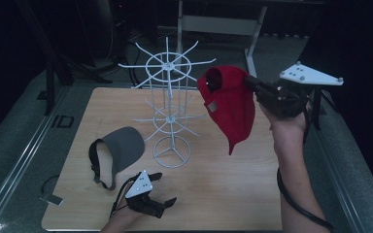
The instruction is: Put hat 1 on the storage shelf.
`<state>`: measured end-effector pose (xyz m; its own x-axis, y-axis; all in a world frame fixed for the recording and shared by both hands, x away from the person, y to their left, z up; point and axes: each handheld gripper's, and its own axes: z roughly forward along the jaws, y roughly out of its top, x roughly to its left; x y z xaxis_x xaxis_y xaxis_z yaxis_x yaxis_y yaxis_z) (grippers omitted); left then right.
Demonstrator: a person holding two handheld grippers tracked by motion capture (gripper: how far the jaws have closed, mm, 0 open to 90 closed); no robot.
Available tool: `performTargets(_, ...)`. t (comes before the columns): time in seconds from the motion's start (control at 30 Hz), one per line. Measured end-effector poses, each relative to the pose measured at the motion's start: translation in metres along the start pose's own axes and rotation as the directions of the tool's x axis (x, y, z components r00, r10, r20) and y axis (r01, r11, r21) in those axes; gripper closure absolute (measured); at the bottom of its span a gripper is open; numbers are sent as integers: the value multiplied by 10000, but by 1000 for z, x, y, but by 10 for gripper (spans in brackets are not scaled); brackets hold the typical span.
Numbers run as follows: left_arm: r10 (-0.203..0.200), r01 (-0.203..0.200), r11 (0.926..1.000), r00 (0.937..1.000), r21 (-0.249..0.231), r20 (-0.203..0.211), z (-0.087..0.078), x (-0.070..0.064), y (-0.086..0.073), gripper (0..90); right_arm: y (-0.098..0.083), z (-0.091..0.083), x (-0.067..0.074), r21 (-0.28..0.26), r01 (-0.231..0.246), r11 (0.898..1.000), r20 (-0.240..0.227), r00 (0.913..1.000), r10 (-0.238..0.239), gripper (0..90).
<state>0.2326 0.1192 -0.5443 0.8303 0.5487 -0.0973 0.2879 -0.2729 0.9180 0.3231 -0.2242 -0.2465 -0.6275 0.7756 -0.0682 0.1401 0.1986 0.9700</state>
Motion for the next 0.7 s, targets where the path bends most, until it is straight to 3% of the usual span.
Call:
performTargets(0.57,-37,37,10000,9999,10,-125,0,0,-3,30,-42,-13,4,265,-111,9996,-642,9979,128,861)
performTargets(0.7,-34,34,10000,9999,1,-97,0,0,-4,31,-48,-16,1,281,-291,9992,-737,9968,311,814)
